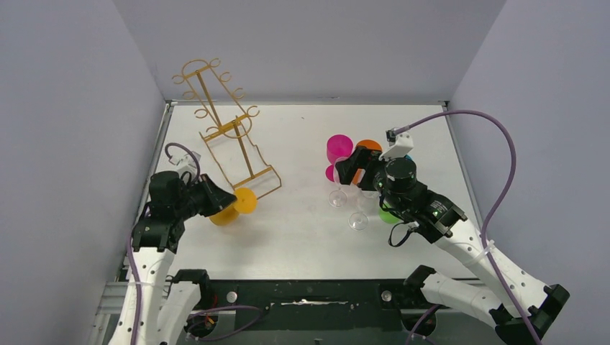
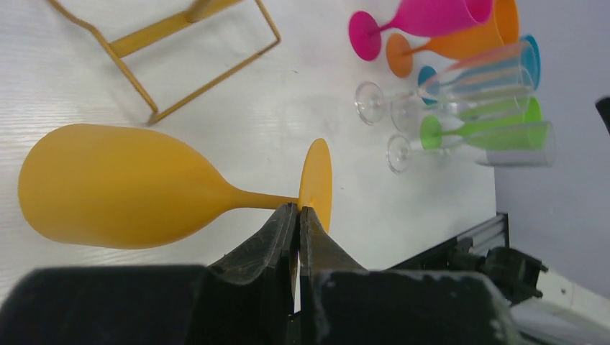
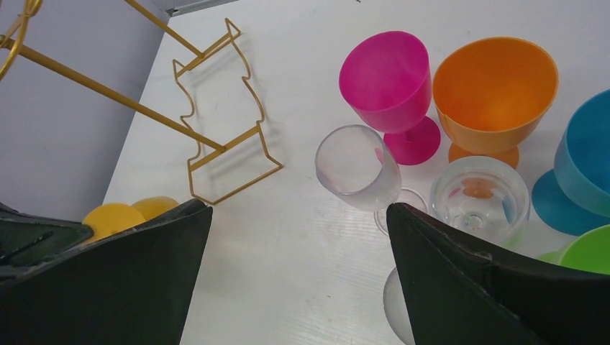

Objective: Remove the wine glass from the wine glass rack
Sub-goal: Place the wine glass at the center of the board.

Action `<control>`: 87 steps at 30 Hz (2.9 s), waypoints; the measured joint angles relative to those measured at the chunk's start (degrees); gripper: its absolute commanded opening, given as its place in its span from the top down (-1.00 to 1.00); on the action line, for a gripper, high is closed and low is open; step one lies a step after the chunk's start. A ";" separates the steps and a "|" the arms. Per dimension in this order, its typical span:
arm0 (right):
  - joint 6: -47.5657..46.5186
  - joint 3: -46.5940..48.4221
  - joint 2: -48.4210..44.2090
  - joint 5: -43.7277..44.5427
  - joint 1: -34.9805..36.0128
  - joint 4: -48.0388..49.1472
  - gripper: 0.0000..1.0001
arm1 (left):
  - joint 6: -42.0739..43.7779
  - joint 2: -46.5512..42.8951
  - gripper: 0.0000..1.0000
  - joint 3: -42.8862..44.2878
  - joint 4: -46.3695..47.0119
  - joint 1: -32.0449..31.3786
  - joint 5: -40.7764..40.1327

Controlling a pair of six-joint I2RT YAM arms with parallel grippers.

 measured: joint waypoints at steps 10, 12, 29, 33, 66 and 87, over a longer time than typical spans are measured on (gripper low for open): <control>-0.22 -1.03 -0.02 -4.83 0.00 5.57 -0.96 | 5.73 -0.96 1.00 1.70 -0.46 -10.01 17.99; -0.48 -1.29 0.02 -7.41 0.00 6.71 -0.96 | 5.31 -0.09 1.00 1.70 0.94 -10.47 21.79; -0.85 -1.01 6.62 -33.94 0.00 13.86 -0.64 | -7.32 6.14 1.00 -0.17 30.69 -22.82 24.79; -1.09 -0.79 6.91 -38.51 0.07 14.64 -0.43 | -8.20 5.86 1.00 -0.76 34.16 -25.07 21.35; -5.25 -0.11 8.17 -43.32 4.57 22.67 1.00 | -8.81 6.99 0.12 -1.36 39.41 -25.27 22.51; -6.05 -1.09 7.32 -42.14 4.57 24.39 0.63 | -16.37 13.29 1.00 -2.91 53.51 -28.94 24.74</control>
